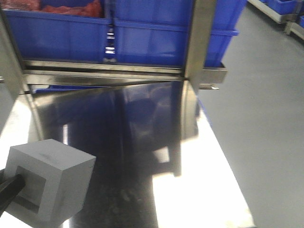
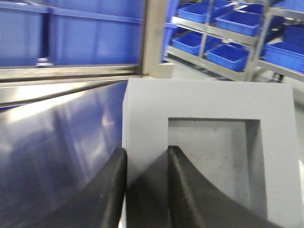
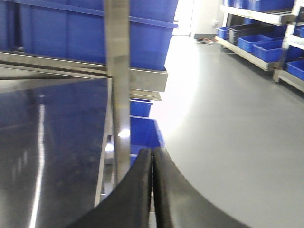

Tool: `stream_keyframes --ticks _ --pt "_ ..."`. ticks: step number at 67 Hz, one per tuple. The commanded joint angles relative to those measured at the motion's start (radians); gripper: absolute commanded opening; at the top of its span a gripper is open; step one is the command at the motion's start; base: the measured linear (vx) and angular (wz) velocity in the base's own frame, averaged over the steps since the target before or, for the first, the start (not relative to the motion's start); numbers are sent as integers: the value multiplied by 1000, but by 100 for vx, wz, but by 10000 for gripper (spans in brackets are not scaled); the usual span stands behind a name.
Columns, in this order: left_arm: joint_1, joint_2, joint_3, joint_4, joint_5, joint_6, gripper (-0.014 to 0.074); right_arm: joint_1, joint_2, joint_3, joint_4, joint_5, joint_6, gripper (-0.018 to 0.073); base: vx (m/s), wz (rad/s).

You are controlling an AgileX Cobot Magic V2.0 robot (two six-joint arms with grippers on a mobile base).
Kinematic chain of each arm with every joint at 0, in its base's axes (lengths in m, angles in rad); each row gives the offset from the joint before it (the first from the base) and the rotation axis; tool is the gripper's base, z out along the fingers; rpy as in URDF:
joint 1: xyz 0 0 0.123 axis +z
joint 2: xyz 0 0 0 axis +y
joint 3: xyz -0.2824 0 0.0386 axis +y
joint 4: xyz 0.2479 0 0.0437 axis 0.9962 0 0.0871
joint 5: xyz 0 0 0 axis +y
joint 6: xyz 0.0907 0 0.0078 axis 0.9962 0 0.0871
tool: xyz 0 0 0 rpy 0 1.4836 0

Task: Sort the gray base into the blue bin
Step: 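Drive the base away from the table holding the block in the left gripper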

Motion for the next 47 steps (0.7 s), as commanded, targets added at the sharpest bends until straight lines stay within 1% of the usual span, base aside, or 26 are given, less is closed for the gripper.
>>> stream_keyframes --ticks 1,16,47 --pt "-7 1 -31 0 -102 -7 -7 -5 -7 6 -9 -72 -7 -5 -3 -45" --pt "-7 1 -31 0 -102 -7 -7 -5 -7 6 -9 -72 -7 -5 -5 -57" --pt "-7 1 -31 0 -102 -7 -7 -5 -7 6 -9 -72 -7 -5 -6 -73"
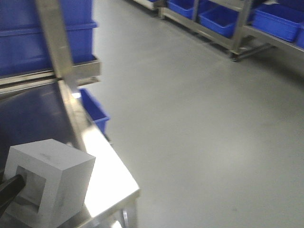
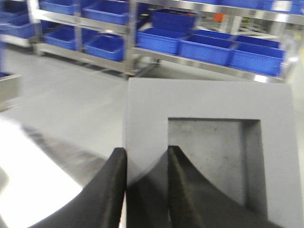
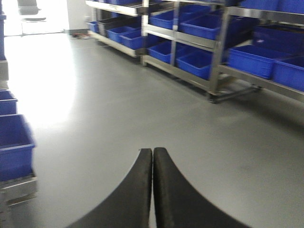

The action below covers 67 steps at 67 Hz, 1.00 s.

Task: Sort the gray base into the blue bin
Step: 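Drive the base away from the table holding the block in the left gripper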

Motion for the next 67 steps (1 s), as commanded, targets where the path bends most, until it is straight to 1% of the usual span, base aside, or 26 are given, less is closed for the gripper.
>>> stream_keyframes --ticks 1,67 --pt "-7 1 -31 0 -102 -7 -7 -5 -7 6 -9 -72 -7 -5 -4 -73" --pt "-7 1 -31 0 -102 -7 -7 -5 -7 6 -9 -73 -7 -5 0 -72"
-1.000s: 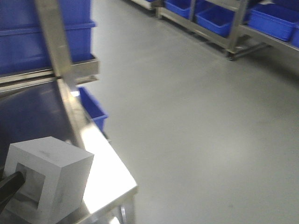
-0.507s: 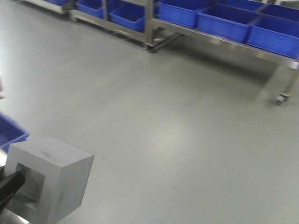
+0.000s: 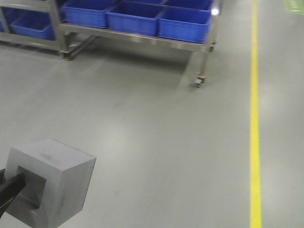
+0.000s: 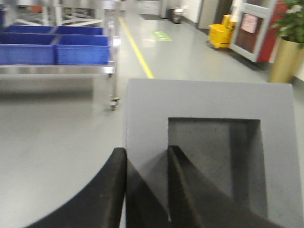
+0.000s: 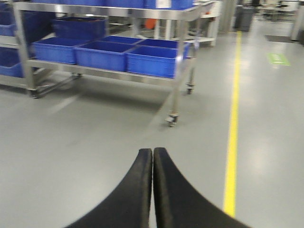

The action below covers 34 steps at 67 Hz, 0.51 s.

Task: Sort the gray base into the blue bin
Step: 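Drive the base away from the table holding the block in the left gripper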

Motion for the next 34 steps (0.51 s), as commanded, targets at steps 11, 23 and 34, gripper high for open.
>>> stream_keyframes --ticks 11,23,34 --pt "-7 1 -31 0 -102 -7 -7 -5 -7 6 -9 -73 -7 -5 5 -66" --pt "-7 1 -31 0 -102 -7 -7 -5 -7 6 -9 -73 -7 -5 9 -51" --pt "-7 1 -31 0 -102 -7 -7 -5 -7 6 -9 -73 -7 -5 13 -38"
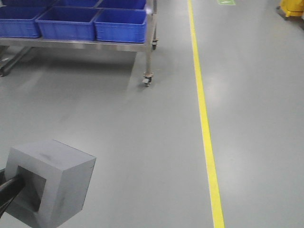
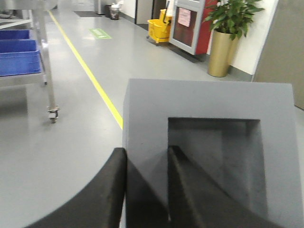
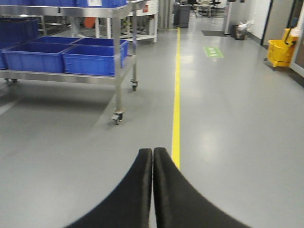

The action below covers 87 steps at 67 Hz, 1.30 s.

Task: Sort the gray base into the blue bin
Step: 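Drive the base away from the table holding the block in the left gripper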

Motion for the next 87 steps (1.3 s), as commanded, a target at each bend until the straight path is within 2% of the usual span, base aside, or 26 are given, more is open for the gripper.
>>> stream_keyframes --ticks 1,24,87 --pt "-7 1 -31 0 -102 -7 -7 -5 -7 6 -9 -73 -7 -5 15 -33" --pt "-7 1 -31 0 -102 -7 -7 -5 -7 6 -9 -71 -7 -5 20 -22" --pt "-7 1 -31 0 -102 -7 -7 -5 -7 6 -9 -72 -7 -5 38 0"
